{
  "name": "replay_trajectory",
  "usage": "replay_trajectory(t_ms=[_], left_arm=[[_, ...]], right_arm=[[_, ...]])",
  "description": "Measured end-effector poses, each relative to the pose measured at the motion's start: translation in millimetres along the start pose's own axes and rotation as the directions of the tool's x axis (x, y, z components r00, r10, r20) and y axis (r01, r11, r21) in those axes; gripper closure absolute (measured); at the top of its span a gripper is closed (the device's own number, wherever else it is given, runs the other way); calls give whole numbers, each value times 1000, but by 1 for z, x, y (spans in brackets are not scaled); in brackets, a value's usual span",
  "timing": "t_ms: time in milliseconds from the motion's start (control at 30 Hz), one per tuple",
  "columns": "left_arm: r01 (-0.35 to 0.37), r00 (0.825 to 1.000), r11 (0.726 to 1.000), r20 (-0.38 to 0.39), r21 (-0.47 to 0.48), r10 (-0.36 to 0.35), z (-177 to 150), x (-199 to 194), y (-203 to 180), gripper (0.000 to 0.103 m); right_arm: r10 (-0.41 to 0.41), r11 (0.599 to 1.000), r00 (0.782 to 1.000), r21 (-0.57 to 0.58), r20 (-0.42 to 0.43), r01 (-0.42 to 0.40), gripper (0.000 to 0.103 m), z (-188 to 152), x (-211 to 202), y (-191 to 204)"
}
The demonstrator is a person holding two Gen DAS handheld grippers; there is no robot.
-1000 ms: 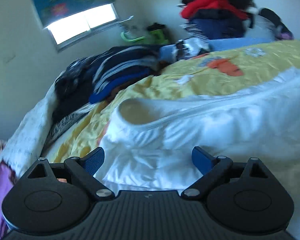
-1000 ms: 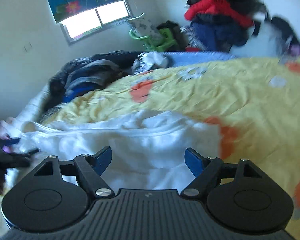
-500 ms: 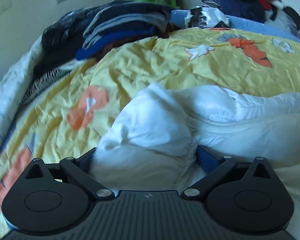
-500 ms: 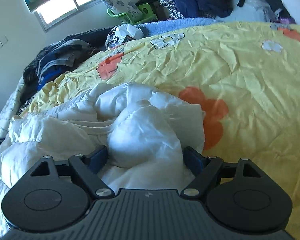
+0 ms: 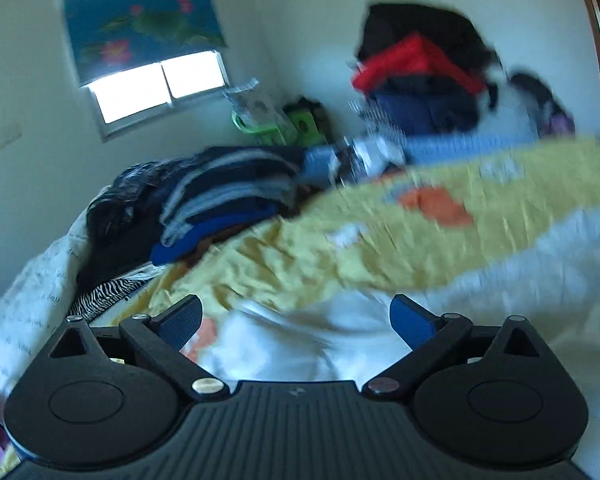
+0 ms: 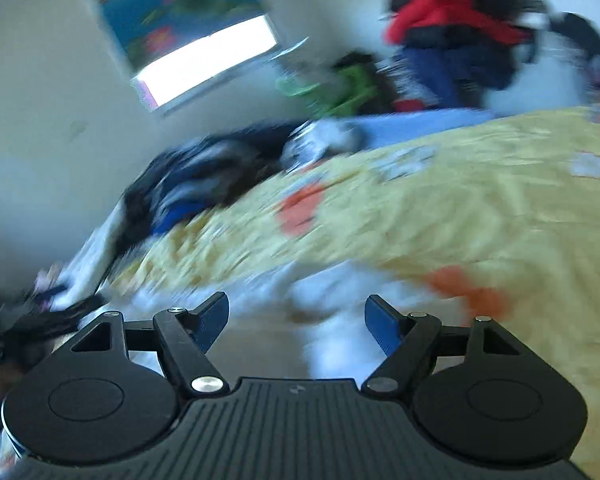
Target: Fold small clothes
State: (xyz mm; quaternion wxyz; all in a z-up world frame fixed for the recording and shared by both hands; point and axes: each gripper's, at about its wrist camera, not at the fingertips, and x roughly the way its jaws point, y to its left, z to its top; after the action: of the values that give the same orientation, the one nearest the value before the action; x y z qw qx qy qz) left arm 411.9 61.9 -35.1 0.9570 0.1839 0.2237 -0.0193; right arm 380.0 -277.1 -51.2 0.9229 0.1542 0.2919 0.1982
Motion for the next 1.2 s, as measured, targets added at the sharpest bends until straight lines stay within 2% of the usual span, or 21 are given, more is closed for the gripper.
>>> replay_trajectory(t_ms=[100, 200, 267, 367, 433, 500, 533, 600, 667, 700, 767, 833, 867, 933, 1000, 1033, 1100, 1167, 1200], left_arm=[[2, 997, 1000, -82, 2, -2, -7, 27, -9, 2], [29, 987, 998, -154, -52, -37, -19, 47, -3, 1], [46, 983, 995, -175, -86, -60, -23, 51, 2, 0], [38, 984, 992, -170, -117, -58, -32, 53, 3, 0], [15, 988, 994, -154, -104, -31, -37, 52, -2, 0], [-8, 990, 996, -142, -85, -4, -34, 42, -4, 0], [-14, 990, 996, -141, -88, 2, -32, 31, -1, 2], [4, 995, 987, -102, -158, -21, -28, 0, 18, 1], [42, 997, 948, -44, -315, -59, -41, -47, 53, 1], [52, 997, 919, -35, -391, -72, -52, -67, 70, 1], [48, 994, 831, -54, -554, -94, -85, -101, 101, 1], [5, 987, 756, -117, -654, -107, -118, -121, 121, 1], [-18, 983, 731, -147, -682, -112, -131, -126, 126, 1], [-44, 972, 700, -193, -713, -136, -151, -130, 134, 1], [-71, 960, 649, -228, -757, -162, -164, -128, 141, 1], [-73, 953, 608, -234, -791, -190, -169, -125, 145, 1], [-69, 943, 539, -231, -839, -240, -176, -119, 148, 1], [-69, 934, 459, -219, -886, -282, -180, -110, 148, 1], [-67, 935, 439, -211, -896, -287, -179, -106, 147, 1]], right_arm=[[-38, 999, 997, 23, -69, 40, 30, -2, 24, -8], [-4, 993, 994, 120, -107, 17, 31, -5, 36, -32], [21, 988, 993, 155, -116, -2, 33, -9, 40, -40], [21, 990, 992, 140, -123, -4, 34, -14, 45, -39], [21, 990, 992, 143, -122, -3, 32, -18, 45, -38], [15, 976, 994, 219, -111, 10, 31, -12, 31, -40], [24, 963, 995, 268, -93, 2, 30, -7, 20, -42], [87, 925, 996, 370, 27, -91, 28, -8, -31, -52], [110, 883, 986, 443, 128, -156, 14, -25, -78, -62], [108, 863, 983, 476, 150, -167, 7, -38, -98, -67], [92, 817, 987, 558, 130, -149, 9, -70, -129, -74], [101, 756, 988, 636, 118, -153, 9, -108, -149, -79], [106, 721, 989, 677, 106, -150, 9, -127, -156, -81], [117, 674, 990, 725, 84, -141, 9, -153, -159, -84], [122, 635, 988, 758, 96, -152, 11, -171, -158, -84], [132, 627, 985, 760, 112, -170, 9, -172, -158, -81], [179, 582, 973, 782, 144, -223, 9, -174, -151, -76], [211, 548, 968, 804, 134, -231, 8, -175, -140, -69], [216, 557, 969, 800, 122, -225, 8, -175, -137, -65]])
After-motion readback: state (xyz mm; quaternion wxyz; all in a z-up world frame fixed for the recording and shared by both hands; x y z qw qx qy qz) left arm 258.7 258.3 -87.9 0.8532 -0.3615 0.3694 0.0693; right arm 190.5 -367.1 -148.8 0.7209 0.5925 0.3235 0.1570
